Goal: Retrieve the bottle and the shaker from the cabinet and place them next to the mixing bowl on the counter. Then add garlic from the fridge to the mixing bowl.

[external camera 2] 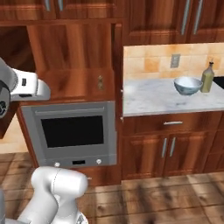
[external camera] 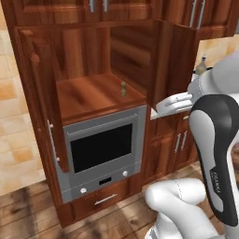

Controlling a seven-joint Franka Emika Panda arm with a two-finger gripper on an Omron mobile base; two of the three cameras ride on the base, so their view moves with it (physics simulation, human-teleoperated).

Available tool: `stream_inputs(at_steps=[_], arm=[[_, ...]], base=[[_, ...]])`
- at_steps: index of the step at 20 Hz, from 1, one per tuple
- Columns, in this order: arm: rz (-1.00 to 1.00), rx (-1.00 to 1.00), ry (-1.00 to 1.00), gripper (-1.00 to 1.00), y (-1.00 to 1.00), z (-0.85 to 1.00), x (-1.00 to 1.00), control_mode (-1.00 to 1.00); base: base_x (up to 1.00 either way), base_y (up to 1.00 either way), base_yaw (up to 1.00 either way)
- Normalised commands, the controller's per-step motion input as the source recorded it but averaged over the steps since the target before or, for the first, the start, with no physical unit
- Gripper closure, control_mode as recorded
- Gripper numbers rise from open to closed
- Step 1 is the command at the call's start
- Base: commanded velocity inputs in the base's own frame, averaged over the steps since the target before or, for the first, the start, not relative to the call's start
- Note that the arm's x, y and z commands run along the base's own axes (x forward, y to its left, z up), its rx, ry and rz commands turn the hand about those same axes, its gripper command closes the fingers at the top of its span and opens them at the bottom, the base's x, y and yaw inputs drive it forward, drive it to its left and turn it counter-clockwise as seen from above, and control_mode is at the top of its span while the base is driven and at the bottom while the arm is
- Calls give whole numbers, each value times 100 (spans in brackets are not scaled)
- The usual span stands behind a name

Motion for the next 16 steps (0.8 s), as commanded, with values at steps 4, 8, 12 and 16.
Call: stream_inputs(at_steps=[4,8,12,16], arm=[[0,0,0,-100,0,0,0,100],[0,0,0,-100,0,0,0,100],[0,0,0,-100,0,0,0,100],[0,0,0,-100,0,0,0,100]], base=[[74,-37,20],[56,-16,13],[68,7,-6],[59,21,-24]])
